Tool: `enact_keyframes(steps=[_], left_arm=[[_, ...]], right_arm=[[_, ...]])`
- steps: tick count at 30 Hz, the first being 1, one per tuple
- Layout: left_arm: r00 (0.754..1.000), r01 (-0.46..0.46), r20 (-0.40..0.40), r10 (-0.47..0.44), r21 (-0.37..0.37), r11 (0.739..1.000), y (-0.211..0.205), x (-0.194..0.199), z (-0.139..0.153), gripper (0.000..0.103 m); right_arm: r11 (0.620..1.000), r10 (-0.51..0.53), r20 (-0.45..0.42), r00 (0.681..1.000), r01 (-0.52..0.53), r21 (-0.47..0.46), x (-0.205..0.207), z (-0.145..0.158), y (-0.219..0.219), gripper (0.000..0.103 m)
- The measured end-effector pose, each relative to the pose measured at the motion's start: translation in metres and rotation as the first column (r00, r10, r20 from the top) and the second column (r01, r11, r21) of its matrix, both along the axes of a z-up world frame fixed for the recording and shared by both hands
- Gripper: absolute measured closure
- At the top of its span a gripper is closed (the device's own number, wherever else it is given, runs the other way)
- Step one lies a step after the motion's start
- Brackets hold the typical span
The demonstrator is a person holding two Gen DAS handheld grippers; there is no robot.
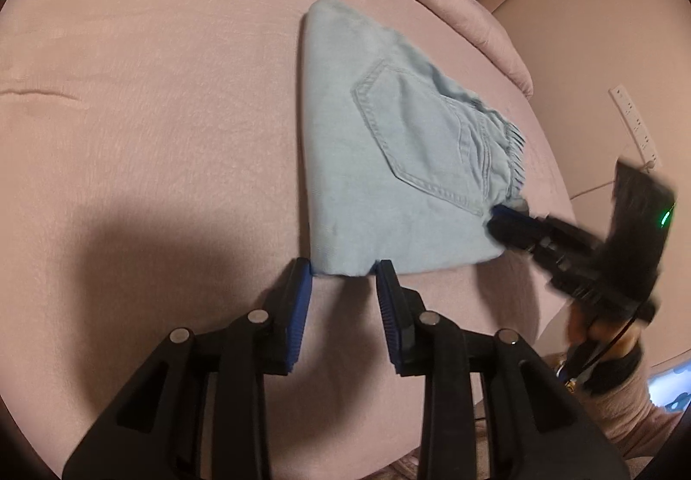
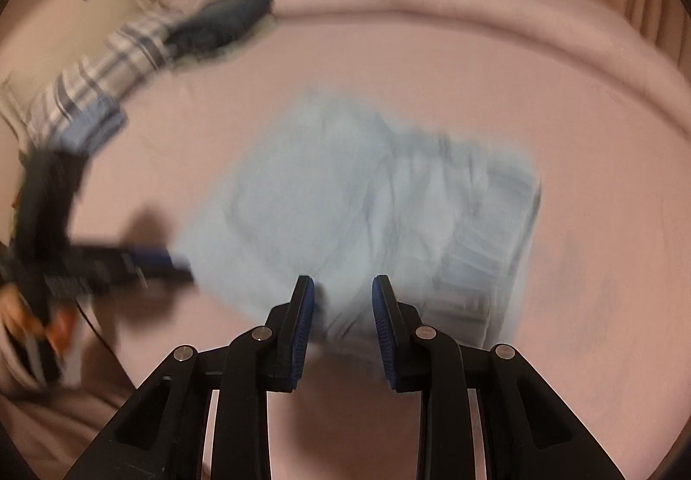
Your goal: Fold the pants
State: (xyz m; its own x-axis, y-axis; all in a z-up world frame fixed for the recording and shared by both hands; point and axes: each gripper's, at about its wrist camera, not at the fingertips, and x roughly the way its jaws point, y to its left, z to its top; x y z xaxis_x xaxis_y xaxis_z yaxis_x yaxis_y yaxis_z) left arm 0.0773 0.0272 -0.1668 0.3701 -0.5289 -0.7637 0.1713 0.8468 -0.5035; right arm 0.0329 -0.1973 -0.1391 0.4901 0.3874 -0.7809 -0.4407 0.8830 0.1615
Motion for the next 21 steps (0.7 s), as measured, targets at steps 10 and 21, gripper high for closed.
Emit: enact_keyframes(steps=[10,21], left_arm=[[0.992,-0.070,0.116,0.052,0.156,0.985,-0.004,0.001,0.028,0.039],[0.990,-0.075,0.129,0.054,0.160,0.984,-0.007,0.013,0.036,0.036]], right_arm=[[0.914,-0.107,0.021,0.994,0.090,0.396,-0.012,0.020,-0.061,0.041],[0.789,-0.322,-0.198,0.926,0.377,0.484,-0.003,-0.016,-0.135,0.031]])
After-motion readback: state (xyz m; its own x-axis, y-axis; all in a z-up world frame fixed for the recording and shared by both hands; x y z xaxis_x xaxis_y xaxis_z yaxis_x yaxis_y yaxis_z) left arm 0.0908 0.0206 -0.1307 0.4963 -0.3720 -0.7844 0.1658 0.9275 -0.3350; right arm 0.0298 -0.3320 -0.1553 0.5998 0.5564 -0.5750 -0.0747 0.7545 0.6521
